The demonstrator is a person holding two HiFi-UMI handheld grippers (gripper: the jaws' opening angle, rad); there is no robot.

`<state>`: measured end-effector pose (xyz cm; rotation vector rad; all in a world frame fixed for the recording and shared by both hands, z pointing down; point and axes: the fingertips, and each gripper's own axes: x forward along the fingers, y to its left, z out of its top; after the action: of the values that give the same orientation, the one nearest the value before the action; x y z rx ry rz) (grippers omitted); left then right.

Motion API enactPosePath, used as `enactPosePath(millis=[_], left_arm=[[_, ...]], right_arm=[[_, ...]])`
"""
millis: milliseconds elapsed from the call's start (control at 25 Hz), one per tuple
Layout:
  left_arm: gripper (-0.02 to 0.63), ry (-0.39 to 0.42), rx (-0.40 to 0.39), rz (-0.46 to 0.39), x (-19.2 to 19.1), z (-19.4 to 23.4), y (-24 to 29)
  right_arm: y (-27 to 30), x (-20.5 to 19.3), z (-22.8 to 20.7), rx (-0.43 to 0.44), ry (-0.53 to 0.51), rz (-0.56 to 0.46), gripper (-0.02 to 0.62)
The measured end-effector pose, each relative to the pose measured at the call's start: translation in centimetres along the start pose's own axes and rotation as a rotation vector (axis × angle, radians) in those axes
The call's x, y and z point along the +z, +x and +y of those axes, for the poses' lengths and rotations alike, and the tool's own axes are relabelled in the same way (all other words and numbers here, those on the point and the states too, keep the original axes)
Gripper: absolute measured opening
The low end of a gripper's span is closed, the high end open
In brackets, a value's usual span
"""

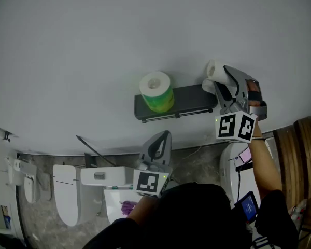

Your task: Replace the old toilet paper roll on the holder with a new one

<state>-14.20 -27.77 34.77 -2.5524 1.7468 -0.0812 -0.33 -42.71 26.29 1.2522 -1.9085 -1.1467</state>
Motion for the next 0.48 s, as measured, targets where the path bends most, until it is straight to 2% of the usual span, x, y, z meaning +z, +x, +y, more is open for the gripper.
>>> enactPosePath(millis=[280, 480], left_arm=[[0.014, -0.009, 0.046, 0.005, 0.0, 1.3, -1.3], [0.014, -0.015, 0.066, 0.006, -0.1, 2.1, -1.7]], right_arm=[[0.9, 4.6, 1.5, 0.196, 0.567, -0.182, 0.221], [1.5, 4.6, 2.1, 0.264, 0.988, -0.236, 0.222]])
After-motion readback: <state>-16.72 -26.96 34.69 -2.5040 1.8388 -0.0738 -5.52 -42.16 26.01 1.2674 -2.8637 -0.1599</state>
